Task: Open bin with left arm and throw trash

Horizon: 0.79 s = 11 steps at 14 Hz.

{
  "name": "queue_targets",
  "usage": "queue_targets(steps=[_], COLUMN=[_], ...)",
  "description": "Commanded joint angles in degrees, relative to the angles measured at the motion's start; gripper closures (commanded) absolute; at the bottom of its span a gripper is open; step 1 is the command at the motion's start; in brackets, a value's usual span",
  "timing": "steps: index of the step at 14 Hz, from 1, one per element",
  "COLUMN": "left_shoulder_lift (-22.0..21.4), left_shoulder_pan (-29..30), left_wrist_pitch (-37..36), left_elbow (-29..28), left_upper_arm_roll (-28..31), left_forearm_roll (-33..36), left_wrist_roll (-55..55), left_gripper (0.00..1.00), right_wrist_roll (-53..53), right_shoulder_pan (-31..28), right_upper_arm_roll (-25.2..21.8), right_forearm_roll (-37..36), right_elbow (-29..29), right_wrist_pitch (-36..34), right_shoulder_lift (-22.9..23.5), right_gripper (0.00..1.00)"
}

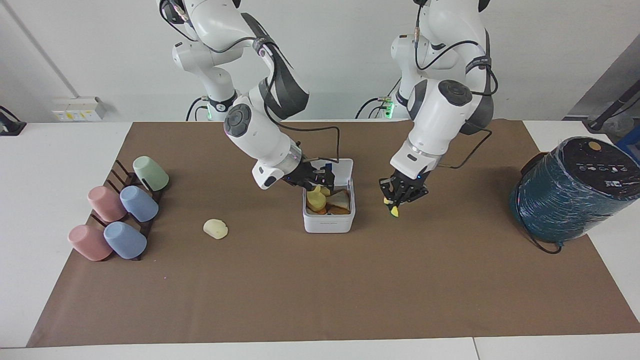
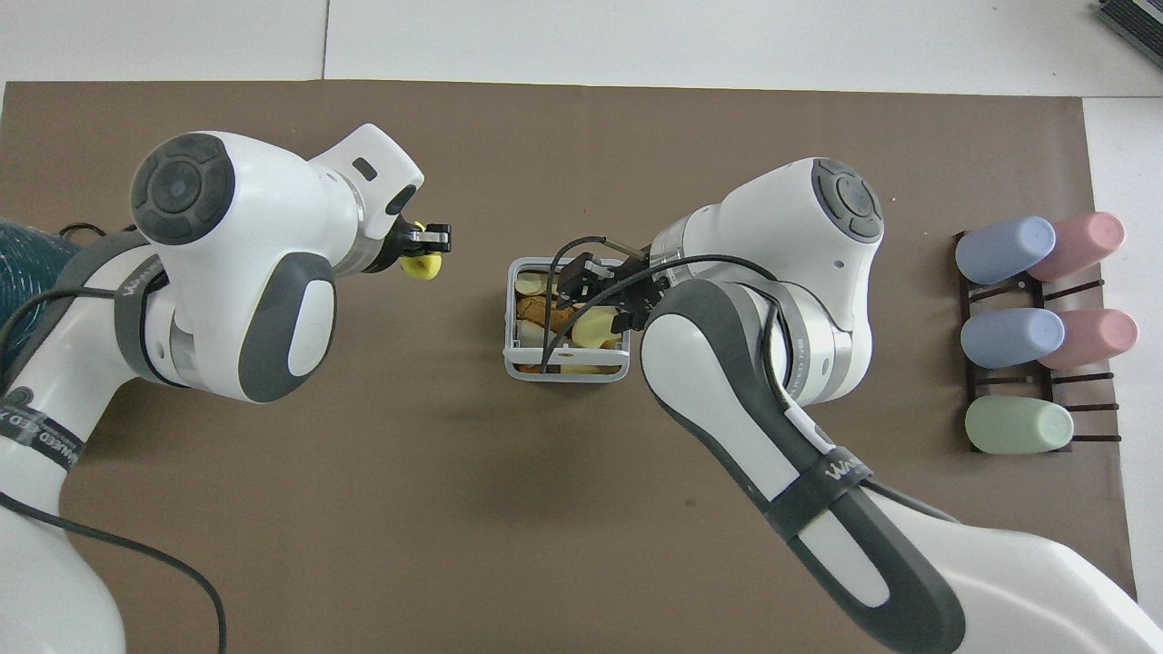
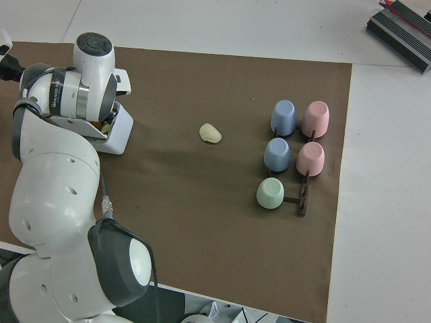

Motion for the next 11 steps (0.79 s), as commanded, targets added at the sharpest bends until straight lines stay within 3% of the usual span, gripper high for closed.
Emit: queue_targets(steps=[1,2,4,5,6,7,11], left_shoulder_lift=[1.1,1.8,2.0,1.9,1.9,1.9,1.5], left_shoulder_pan=[-4.2,-6.1,-8.6,-9.8,-10.8,-11.0,-10.9], left_wrist_pitch=[3.9,4.2,4.2,4.1,4.5,4.8,4.6], left_elbow=[0.6,0.6,0.1,-0.4,-0.9,-0.7,-0.2], left_upper_arm_roll=[0.8,0.8,0.9,0.9,0.9,1.0,1.0], left_forearm_roll=[-4.9,-4.9,-4.9,-4.9,-4.9,-4.9,-4.4], left_wrist_roll=[-1.6,-3.0,-3.6,-3.6,-3.7,-3.8,-4.0], left_gripper=[1.0,1.0,1.0,0.87,0.37,0.0,0.0], right_wrist_roll=[-2.8,-5.3,-11.4,-16.8,-23.0,-28.9,-47.9], right_shoulder_pan=[-3.9,-6.6,-10.9,-13.3,-15.7,-17.6,-19.2], right_upper_arm_roll=[-0.8,-0.7,-0.8,-0.8,-0.8,-0.8,-0.7], right_forearm_roll=[-13.0,-20.7,-25.2,-25.3,-25.6,-25.6,-25.6], right_elbow=[-0.2,0.0,-2.0,-3.1,-4.8,-6.7,-15.1], right_wrist_pitch=[0.2,2.1,4.3,4.4,5.1,7.3,13.0], right_shoulder_lift=[-2.9,-2.8,-2.9,-2.9,-2.9,-2.8,-2.5], right_gripper=[0.0,0.0,0.0,0.0,0.0,0.0,0.0])
